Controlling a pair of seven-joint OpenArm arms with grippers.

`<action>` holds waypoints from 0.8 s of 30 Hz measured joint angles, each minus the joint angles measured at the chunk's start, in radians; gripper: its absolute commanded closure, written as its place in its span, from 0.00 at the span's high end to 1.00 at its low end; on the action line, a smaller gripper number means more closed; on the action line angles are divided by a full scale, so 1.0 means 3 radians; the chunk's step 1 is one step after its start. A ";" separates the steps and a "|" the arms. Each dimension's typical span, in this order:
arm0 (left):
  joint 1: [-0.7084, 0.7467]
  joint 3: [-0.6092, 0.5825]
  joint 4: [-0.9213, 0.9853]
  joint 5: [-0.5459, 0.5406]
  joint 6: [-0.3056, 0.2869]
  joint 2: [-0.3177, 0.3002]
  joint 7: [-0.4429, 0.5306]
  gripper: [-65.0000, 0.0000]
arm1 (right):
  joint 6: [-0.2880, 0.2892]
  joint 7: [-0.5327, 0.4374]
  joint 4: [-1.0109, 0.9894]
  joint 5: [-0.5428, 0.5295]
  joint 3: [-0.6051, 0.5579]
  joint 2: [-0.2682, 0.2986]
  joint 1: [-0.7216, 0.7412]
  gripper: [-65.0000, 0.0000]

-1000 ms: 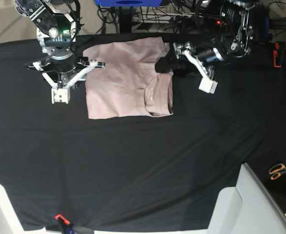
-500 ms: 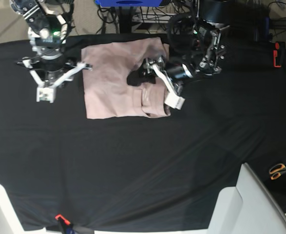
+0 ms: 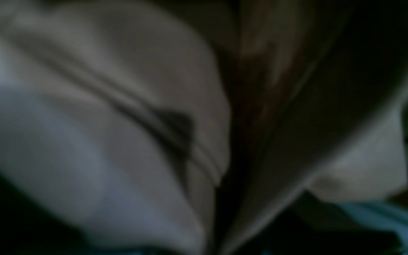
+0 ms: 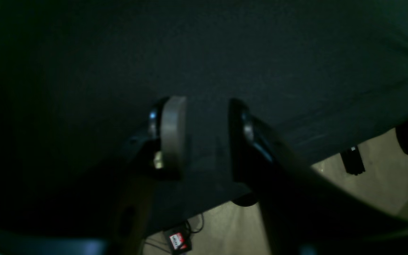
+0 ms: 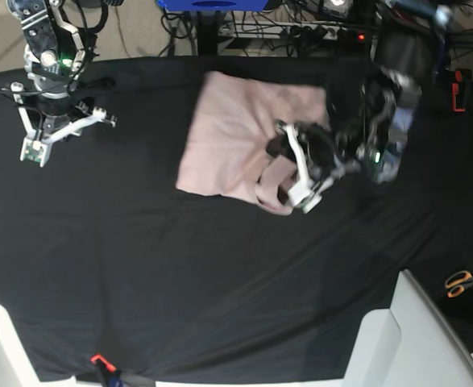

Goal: Fold the T-shirt properly
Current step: 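Grasp the folded shirt's edge with the left gripper and drag it, then pull the folded shirt with the left gripper to straighten its position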

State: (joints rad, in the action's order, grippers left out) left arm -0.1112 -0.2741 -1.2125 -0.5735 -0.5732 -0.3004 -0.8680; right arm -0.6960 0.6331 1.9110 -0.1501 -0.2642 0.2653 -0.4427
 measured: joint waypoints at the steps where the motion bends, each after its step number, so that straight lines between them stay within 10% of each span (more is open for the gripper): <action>1: -0.0131 -0.0165 0.0004 -0.0008 -0.0005 -0.0057 -0.0045 0.00 | -0.0001 -0.0009 0.0000 0.0003 0.0009 -0.0042 0.0009 0.15; 8: -0.1040 -0.1506 0.0060 0.0022 -0.0006 -0.0229 -0.0036 0.00 | -0.0008 -0.0001 -0.0010 0.0000 0.0009 -0.0248 0.0084 0.11; 14: -0.1575 -0.2522 0.0445 0.0579 -0.0078 0.0083 0.0061 0.00 | 0.0000 -0.0009 -0.0184 -0.0317 0.0011 -0.0278 0.0389 0.10; 24: -0.1684 -0.2696 0.1041 0.2075 -0.0481 0.0538 0.0879 0.00 | 0.0001 0.0006 -0.0399 -0.0566 0.0448 -0.0300 0.0449 0.10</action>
State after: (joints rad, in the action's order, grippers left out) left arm -0.6163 -1.0828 -0.9001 0.0490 -0.7174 -0.1390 -0.6044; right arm -0.6956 0.6350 1.7912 -0.3199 -0.1299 0.1753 -0.3080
